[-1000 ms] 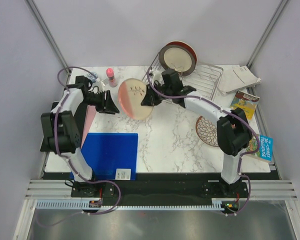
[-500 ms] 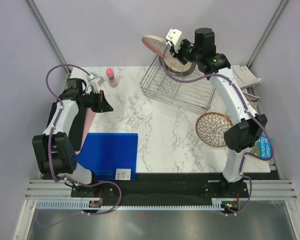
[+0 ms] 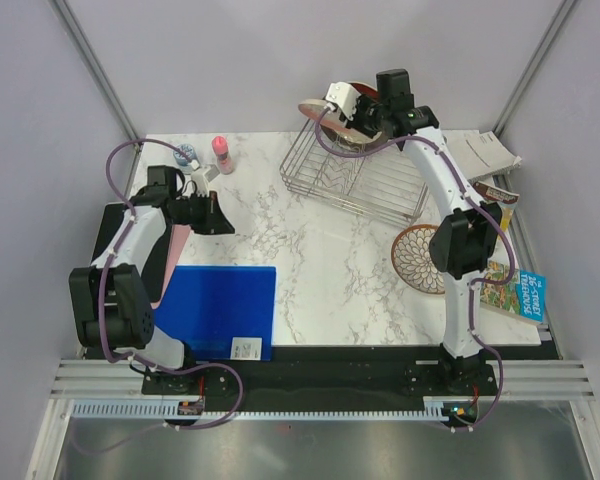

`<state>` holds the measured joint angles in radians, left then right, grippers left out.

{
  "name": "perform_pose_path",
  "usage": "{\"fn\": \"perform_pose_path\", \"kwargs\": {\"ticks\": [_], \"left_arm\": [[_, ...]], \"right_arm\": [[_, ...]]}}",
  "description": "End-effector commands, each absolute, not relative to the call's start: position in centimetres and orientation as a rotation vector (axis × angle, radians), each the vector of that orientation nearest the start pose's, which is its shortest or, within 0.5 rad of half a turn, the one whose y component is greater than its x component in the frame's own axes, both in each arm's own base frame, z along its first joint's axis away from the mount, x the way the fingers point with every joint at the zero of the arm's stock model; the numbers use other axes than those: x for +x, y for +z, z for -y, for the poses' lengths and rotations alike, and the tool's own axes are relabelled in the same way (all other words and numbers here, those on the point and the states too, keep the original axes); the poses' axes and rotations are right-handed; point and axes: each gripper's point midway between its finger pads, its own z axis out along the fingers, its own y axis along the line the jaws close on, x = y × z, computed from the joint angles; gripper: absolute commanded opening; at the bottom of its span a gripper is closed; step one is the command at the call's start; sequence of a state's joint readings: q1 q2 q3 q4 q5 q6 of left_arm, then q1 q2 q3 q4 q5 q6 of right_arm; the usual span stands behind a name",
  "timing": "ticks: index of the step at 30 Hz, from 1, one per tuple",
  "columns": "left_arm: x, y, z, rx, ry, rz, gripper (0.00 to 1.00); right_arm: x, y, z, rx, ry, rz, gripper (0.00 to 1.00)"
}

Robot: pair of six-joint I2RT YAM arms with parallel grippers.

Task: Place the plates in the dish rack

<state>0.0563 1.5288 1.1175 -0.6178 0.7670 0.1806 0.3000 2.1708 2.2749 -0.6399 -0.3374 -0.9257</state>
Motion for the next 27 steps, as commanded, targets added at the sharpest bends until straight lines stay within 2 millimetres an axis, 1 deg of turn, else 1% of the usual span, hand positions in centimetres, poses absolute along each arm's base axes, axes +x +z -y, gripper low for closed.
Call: {"fn": "perform_pose_path", "kwargs": {"ticks": [1,9,10,12,13,14,15,16,17,20,25,27], "left_arm": [[33.4,14.7,10.6,0.421,-0.887,-2.327,0.02],[33.2,14.1,11.2,0.423,-0.904,-2.348,0.03],[33.2,14.1,11.3,0.427,-0.905,-2.347,0.03],[33.2,14.0,11.3,0.423,-0.906,-2.352,0.03],[33.3,14.0,11.2,0.426,-0.902,-2.349,0.03],[33.2,13.9,11.3,0.424,-0.905,-2.354,0.03],[33.2,13.8,11.2,0.422,-0.906,-2.358,0.03],[33.2,13.7,11.3,0.425,-0.904,-2.358,0.03],[33.2,13.6,11.3,0.424,-0.905,-2.360,0.03],[33.2,13.2,11.3,0.418,-0.911,-2.373,0.03],[33.2,12.9,11.2,0.413,-0.906,-2.385,0.03],[33.3,12.7,11.1,0.408,-0.907,-2.389,0.04]], "right_arm": [[59.2,36.0,-20.5,-1.266,-0.171,-1.315,0.00],[61.1,33.2,-20.0,-1.252,-0.171,-1.364,0.00],[61.4,32.5,-20.0,-1.251,-0.170,-1.376,0.00],[62.0,32.2,-19.5,-1.235,-0.182,-1.384,0.00],[62.4,31.6,-19.5,-1.231,-0.179,-1.396,0.00],[62.6,31.7,-19.4,-1.225,-0.181,-1.393,0.00],[62.8,31.5,-19.2,-1.221,-0.186,-1.397,0.00],[63.2,30.9,-19.2,-1.220,-0.188,-1.406,0.00],[63.4,30.9,-19.1,-1.213,-0.191,-1.407,0.00],[63.8,30.2,-19.0,-1.213,-0.189,-1.416,0.00],[63.9,28.9,-18.7,-1.228,-0.179,-1.437,0.00],[64.0,27.9,-18.6,-1.243,-0.181,-1.453,0.00]]}}
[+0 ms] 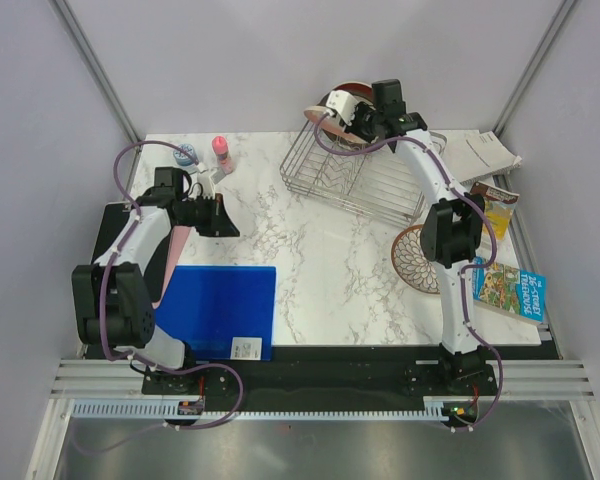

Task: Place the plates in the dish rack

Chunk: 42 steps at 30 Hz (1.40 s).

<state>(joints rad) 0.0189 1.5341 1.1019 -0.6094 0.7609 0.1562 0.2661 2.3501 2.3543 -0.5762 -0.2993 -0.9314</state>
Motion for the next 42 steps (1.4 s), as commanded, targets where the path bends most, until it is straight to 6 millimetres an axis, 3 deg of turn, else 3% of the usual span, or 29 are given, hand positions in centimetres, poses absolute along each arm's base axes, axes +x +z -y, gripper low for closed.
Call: {"fn": "perform_pose_path", "kwargs": {"ticks": [1,7,10,15,17,31,37,42], "left_arm": [[33.4,12.6,11.2,0.402,-0.910,-2.394,0.05],[33.8,12.3,11.0,0.381,-0.896,-2.413,0.17],[33.7,12.3,11.0,0.385,-0.899,-2.412,0.18],[33.5,11.7,11.0,0.382,-0.903,-2.427,0.18],[33.5,11.7,11.0,0.379,-0.907,-2.429,0.18],[33.4,11.3,11.0,0.375,-0.900,-2.436,0.18],[33.3,11.0,11.0,0.374,-0.901,-2.440,0.19],[33.4,10.9,11.0,0.366,-0.904,-2.440,0.19]], "right_arm": [[64.0,27.7,-18.4,-1.243,-0.187,-1.463,0.00],[65.1,25.2,-17.1,-1.242,-0.218,-1.516,0.00],[65.4,25.8,-16.7,-1.226,-0.208,-1.503,0.00],[65.1,30.8,-17.2,-1.163,-0.212,-1.390,0.00],[65.1,31.8,-17.4,-1.169,-0.240,-1.360,0.00],[64.7,29.5,-17.3,-1.210,-0.212,-1.404,0.00],[63.7,33.7,-18.0,-1.162,-0.202,-1.324,0.00],[63.3,33.1,-18.1,-1.180,-0.196,-1.339,0.00]]}}
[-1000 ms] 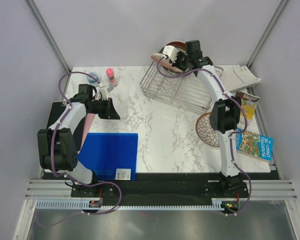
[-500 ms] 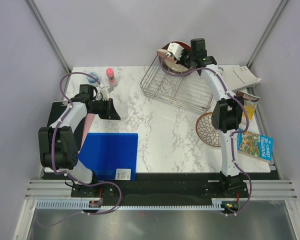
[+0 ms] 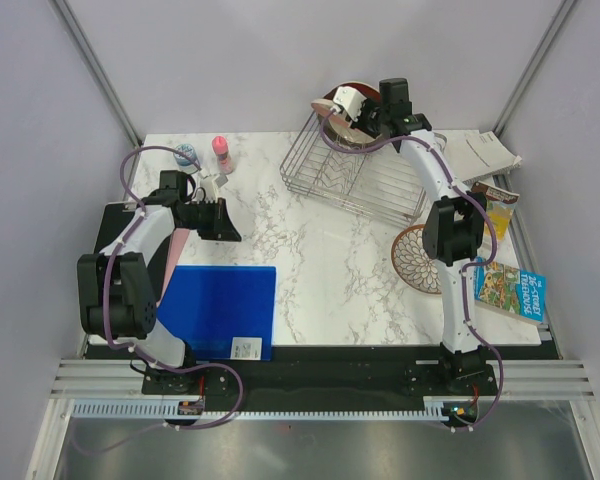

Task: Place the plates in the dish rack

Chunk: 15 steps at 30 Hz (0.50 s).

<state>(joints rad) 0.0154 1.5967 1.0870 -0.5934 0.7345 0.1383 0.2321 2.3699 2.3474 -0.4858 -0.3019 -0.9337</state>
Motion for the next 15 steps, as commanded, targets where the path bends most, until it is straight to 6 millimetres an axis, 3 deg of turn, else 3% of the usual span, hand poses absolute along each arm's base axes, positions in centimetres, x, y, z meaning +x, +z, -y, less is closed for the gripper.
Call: {"fn": "perform_pose_path", "kwargs": {"ticks": [1,6,15], "left_arm": [[33.5,10.9,11.0,0.367,-0.903,-2.437,0.19],[33.3,10.8,11.1,0.372,-0.900,-2.440,0.19],[33.2,10.4,11.0,0.368,-0.901,-2.442,0.19]], "right_arm": [[63.2,32.5,-18.2,-1.187,-0.188,-1.353,0.00],[62.3,31.7,-18.6,-1.205,-0.157,-1.377,0.00],[59.9,28.6,-19.9,-1.293,-0.086,-1.431,0.00]]}}
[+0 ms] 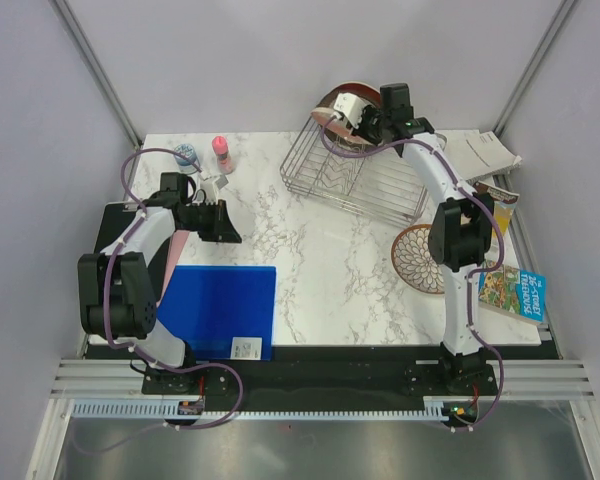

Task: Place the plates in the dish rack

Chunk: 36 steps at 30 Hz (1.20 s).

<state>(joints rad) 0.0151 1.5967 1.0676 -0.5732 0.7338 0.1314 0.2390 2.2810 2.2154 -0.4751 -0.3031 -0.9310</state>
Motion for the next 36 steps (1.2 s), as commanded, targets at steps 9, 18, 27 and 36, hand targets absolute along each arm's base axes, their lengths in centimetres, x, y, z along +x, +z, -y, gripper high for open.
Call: {"fn": "perform_pose_path", "kwargs": {"ticks": [9,18,27,36], "left_arm": [[33.3,10.2,11.0,0.353,-0.908,-2.451,0.19],[33.1,10.3,11.0,0.343,-0.905,-2.454,0.19],[32.8,10.0,10.7,0.344,-0.884,-2.472,0.21],[32.8,9.3,10.3,0.324,-0.858,-2.503,0.24]], "right_arm": [[59.8,31.4,-20.9,-1.233,-0.112,-1.376,0.00],[62.4,25.7,-20.7,-1.230,-0.096,-1.508,0.00],[63.6,23.0,-20.2,-1.225,-0.098,-1.557,0.00],[66.2,21.0,-17.1,-1.111,-0.139,-1.647,0.00]]}}
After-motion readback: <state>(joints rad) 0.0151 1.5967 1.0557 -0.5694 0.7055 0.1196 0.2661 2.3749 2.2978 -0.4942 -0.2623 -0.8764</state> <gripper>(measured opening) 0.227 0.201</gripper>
